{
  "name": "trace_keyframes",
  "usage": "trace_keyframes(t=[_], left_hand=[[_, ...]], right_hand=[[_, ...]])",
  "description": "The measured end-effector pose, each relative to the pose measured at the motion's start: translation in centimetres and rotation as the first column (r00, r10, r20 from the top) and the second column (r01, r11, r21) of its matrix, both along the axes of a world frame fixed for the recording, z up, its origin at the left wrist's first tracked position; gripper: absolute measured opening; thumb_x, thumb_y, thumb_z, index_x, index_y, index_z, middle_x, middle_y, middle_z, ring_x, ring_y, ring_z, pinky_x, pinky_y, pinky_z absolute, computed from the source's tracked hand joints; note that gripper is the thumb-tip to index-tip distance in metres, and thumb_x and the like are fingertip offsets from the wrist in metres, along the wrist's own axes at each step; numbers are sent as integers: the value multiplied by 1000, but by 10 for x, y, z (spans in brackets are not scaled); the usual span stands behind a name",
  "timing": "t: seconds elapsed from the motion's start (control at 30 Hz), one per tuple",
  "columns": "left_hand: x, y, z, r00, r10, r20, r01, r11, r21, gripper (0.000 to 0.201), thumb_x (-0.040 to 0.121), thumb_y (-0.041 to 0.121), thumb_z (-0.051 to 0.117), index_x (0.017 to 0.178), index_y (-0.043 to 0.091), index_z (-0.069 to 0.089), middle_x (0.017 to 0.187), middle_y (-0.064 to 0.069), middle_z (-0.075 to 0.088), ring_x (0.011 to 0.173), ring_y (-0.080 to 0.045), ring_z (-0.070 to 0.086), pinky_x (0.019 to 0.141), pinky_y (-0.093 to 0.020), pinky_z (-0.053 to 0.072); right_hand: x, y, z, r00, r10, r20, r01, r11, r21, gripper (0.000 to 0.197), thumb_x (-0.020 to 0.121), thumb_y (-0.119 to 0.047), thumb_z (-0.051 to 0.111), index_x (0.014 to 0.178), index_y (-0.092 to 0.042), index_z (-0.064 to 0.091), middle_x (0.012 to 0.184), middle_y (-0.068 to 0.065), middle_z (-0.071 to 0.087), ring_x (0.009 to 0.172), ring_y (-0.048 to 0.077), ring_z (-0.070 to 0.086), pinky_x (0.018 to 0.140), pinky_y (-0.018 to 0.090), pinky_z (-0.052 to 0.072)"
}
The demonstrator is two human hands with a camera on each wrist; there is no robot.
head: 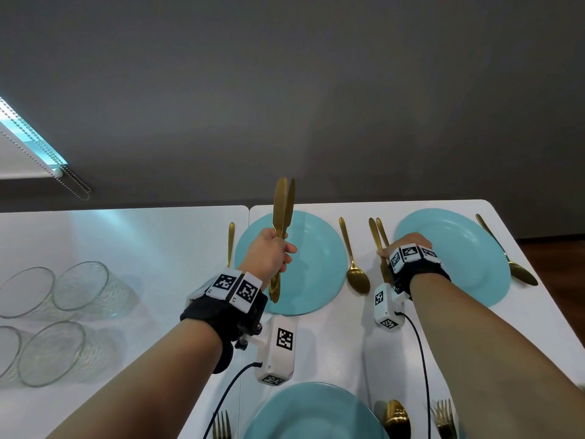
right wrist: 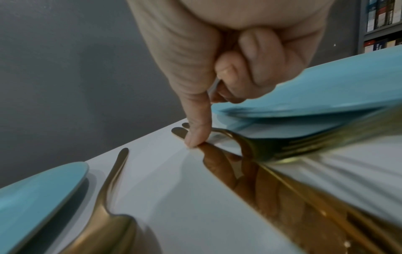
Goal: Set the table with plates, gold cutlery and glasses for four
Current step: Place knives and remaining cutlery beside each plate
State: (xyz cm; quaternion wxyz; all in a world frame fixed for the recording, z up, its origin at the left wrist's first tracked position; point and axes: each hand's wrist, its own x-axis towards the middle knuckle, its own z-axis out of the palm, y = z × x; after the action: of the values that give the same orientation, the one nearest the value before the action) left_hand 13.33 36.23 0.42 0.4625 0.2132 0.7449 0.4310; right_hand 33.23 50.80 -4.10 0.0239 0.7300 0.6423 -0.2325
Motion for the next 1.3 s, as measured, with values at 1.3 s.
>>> trace_keyframes(t=[1.3], left_hand=[[-39,-131,49,956,-293,12,293,954,-68,17,92,-3,45,108,-3,51,77,-13,63,57,-17,62,45,-20,48]], right_hand=[[-112,-205,114,552,833,51,-834,549,53,20,91,-17,56,103,-23,72,107,-3,68,102,20,59,78,29,44]])
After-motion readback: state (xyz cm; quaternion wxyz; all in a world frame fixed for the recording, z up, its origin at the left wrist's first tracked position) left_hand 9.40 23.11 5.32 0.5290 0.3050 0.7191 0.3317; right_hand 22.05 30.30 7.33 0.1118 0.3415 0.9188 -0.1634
